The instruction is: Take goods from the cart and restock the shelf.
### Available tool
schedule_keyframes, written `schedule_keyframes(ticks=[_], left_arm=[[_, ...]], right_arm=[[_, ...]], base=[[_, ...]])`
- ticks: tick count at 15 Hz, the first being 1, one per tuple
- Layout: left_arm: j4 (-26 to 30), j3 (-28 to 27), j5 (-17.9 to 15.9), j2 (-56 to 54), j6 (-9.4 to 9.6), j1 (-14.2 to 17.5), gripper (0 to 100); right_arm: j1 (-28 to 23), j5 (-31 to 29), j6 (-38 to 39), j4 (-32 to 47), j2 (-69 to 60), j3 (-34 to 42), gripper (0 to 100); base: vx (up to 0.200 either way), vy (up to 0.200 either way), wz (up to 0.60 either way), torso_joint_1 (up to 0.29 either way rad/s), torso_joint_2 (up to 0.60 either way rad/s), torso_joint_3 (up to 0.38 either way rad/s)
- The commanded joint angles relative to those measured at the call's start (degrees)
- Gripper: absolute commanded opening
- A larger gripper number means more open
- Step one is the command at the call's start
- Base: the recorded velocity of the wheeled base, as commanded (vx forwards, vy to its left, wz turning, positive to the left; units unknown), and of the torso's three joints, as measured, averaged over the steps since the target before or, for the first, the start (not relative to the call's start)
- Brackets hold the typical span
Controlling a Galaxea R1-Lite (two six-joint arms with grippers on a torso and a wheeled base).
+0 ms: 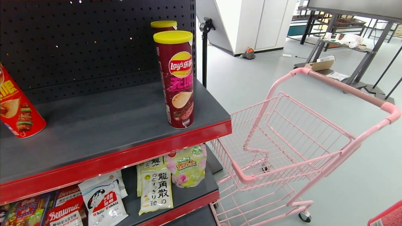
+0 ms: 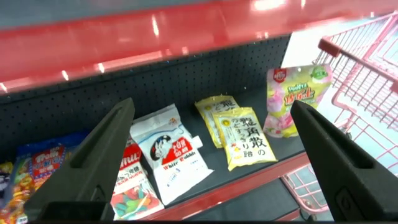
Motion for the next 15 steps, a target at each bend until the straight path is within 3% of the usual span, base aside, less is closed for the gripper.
schedule_keyframes(ticks=[1,7,15], left_arm=[[0.0,-0.1,0.1,0.0,0.04,0.0,100],[0.0,0.0,0.0,0.0,-0.05,0.0,100],[0.0,0.0,0.1,0.0,-0.05,0.0,100]], right_arm=[[0.0,0.0,0.0,-0.1,-0.5,0.5,0],[0.0,0.0,0.0,-0.1,-0.3,0.7,0],[0.1,0.0,-0.6,-0.1,0.2,0.6,0]], base=[[0.000,0.000,0.00,0.183,-0.51,-0.330],[0.000,0.000,0.00,0.213,-0.57,-0.355],[0.000,0.000,0.00,0.167,-0.41,-0.242]])
